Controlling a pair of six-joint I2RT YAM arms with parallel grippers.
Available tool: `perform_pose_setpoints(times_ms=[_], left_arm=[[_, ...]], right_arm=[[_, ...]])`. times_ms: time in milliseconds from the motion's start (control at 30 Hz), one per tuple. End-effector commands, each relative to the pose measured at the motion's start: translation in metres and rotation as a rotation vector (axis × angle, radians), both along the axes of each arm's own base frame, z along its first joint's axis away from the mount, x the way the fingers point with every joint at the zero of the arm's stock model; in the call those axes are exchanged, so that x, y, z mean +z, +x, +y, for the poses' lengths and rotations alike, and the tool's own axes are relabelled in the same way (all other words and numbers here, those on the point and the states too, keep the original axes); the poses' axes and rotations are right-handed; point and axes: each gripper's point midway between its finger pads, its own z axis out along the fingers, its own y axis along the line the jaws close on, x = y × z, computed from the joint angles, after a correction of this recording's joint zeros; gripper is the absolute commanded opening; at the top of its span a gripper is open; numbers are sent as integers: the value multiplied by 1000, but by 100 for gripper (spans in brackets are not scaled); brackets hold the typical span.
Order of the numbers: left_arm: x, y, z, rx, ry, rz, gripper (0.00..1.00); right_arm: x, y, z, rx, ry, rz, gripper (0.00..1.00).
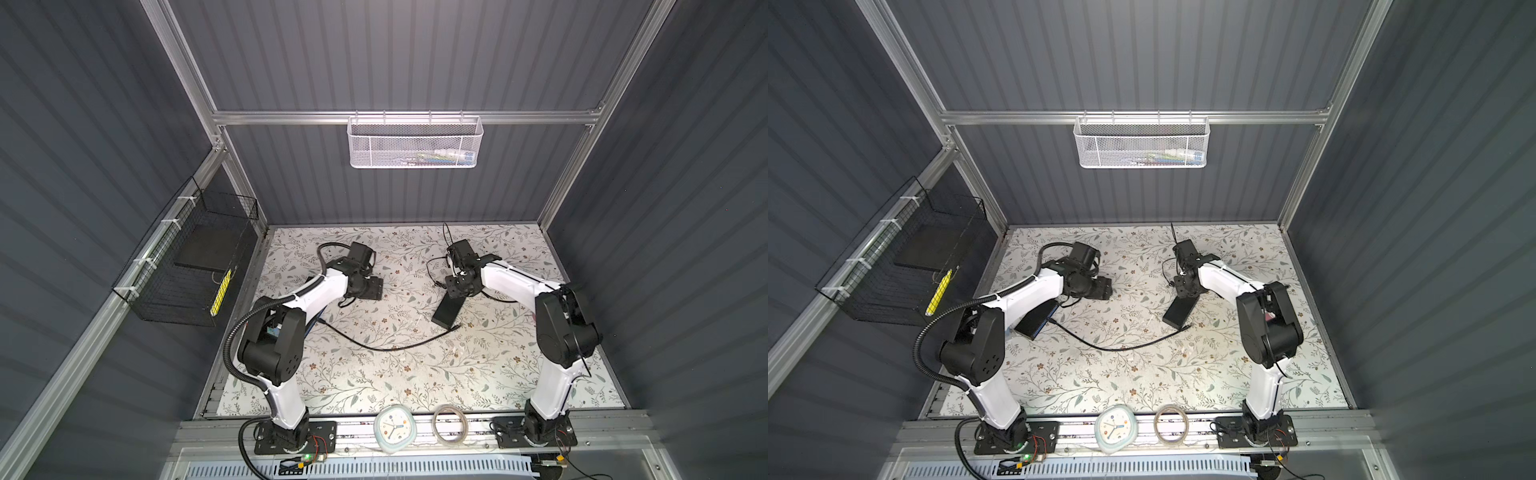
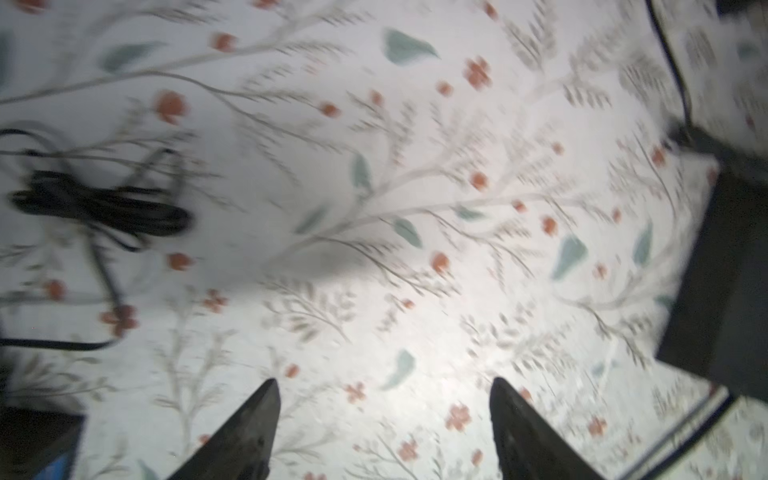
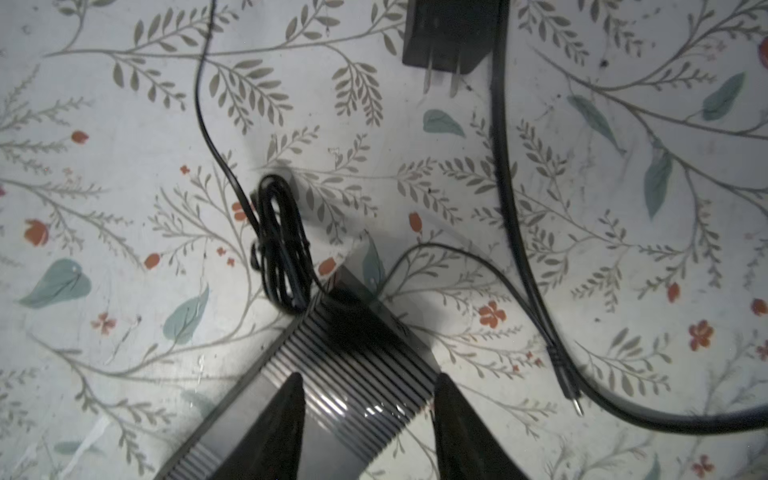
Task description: Insert the plug into the switch port
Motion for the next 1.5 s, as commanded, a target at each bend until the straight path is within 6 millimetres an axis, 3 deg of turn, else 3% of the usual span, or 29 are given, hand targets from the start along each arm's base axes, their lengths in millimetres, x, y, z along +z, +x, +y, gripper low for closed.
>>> perform_pose_setpoints(times_ms=[0, 167, 300, 533, 667, 800, 1167, 1467], left_arm=[[-4, -60, -31, -312, 97, 24, 80], [-21, -98, -70, -522, 238, -1, 80], [-24, -101, -100, -588, 253, -46, 80], [-39, -108, -149, -748, 301, -90, 79], [-42, -109, -166, -791, 287, -80, 77], [-47, -116, -173, -829, 284, -64, 74], [-86, -128, -165, -870, 381, 5, 54], [-95, -135, -166, -893, 389, 42, 21]], right_arm=[[29, -6, -1, -28, 77, -52, 54], [55, -9, -8, -59, 135, -128, 55], [63, -13, -18, -85, 158, -162, 55], [57, -27, -33, -125, 183, -169, 53], [56, -30, -37, -134, 197, -179, 53], [55, -31, -42, -144, 204, -183, 52], [52, -30, -49, -169, 241, -207, 51], [47, -32, -54, -182, 251, -207, 51]])
